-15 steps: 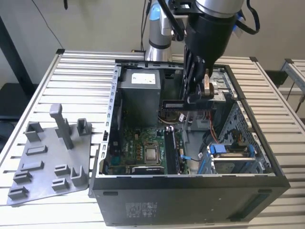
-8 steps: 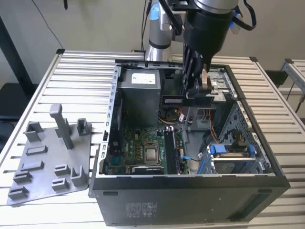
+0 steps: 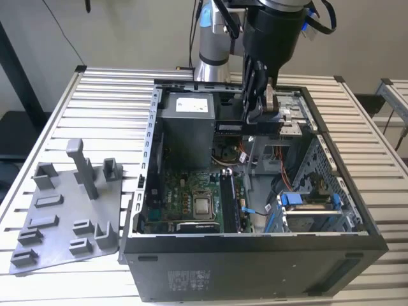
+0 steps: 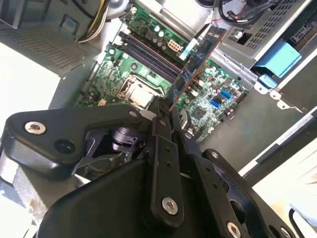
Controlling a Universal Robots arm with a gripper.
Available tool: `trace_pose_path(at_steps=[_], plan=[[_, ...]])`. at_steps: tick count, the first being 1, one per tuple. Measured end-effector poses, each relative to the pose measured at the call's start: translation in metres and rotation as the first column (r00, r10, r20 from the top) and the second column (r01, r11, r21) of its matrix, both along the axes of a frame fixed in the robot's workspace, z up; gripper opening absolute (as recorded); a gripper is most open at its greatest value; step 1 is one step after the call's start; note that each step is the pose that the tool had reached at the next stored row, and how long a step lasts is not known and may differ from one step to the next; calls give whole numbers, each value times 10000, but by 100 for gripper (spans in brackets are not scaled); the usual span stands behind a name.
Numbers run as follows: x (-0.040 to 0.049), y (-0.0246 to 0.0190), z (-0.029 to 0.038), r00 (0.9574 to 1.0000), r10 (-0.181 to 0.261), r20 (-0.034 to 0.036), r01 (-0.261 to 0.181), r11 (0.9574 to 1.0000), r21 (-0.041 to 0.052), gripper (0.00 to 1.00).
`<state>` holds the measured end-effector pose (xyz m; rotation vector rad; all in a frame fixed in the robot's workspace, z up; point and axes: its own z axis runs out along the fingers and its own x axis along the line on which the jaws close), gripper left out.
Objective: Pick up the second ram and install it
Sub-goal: 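Pick up the second ram and move it above second insertion slot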
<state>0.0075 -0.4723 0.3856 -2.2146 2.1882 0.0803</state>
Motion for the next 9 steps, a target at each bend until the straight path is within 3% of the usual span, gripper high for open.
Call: trace_pose_path(at_steps=[9], plan=[[-7, 175, 0, 10000, -63, 4, 63, 10000, 1, 15]])
